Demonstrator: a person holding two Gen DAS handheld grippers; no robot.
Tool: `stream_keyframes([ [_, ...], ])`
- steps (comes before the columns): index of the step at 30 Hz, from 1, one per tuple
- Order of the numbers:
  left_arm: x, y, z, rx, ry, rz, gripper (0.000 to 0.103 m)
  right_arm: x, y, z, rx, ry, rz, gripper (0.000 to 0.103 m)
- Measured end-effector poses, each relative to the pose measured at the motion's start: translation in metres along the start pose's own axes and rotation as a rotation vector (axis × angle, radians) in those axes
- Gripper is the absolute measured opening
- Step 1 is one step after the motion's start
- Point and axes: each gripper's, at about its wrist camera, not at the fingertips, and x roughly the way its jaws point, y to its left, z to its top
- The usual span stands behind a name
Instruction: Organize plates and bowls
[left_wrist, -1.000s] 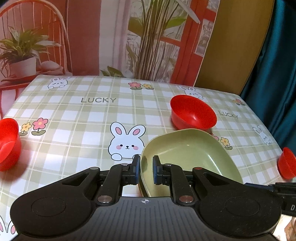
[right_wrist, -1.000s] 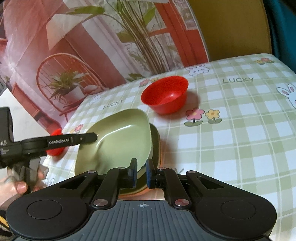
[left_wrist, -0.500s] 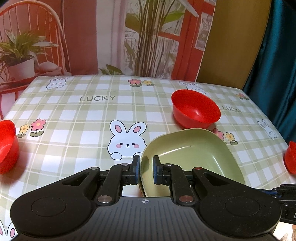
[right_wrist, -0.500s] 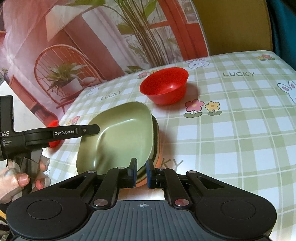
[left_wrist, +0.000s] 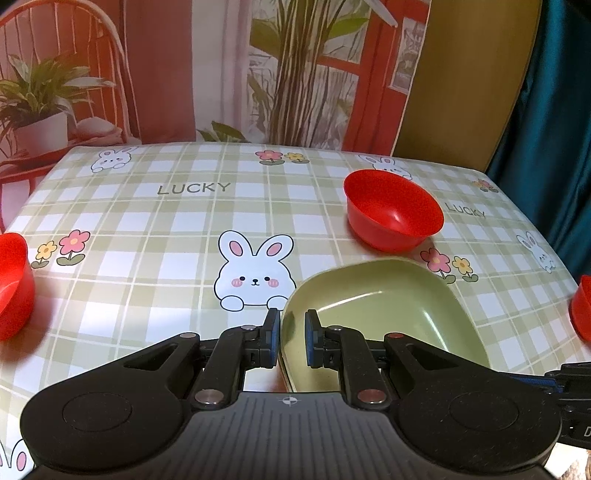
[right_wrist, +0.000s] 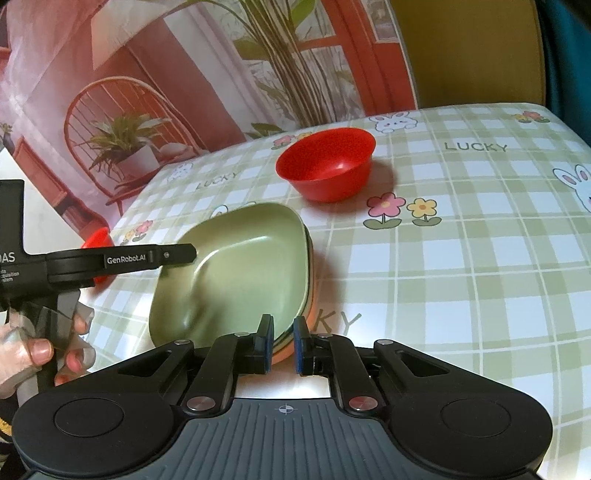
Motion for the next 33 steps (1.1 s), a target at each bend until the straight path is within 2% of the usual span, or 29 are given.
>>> stream_keyframes([
  [13,-0.002,0.002,0.000,-0.024,-0.017,0.027,0.016,-0.001,0.002,-0.001,-0.019,-0.005,-0.003,0.012],
  [18,-0.016,0.004,-0.003,-0.073,-0.062,0.032,0.021,-0.009,0.004,0.003,-0.045,-0.058,-0.004,0.016],
  [21,-0.026,0.009,-0.005,-0.138,-0.082,0.029,0.031,-0.015,0.005,0.007,-0.050,-0.102,-0.013,0.016],
  [23,-0.031,0.014,-0.006,-0.173,-0.098,0.021,0.031,-0.019,0.003,0.010,-0.048,-0.125,-0.019,0.016],
  [30,-0.056,0.028,0.000,-0.190,-0.165,0.032,0.031,-0.029,0.001,0.020,-0.039,-0.176,-0.030,0.016],
  [33,-0.066,0.042,0.004,-0.171,-0.172,0.038,0.031,-0.028,0.005,0.029,-0.010,-0.185,-0.006,0.018],
])
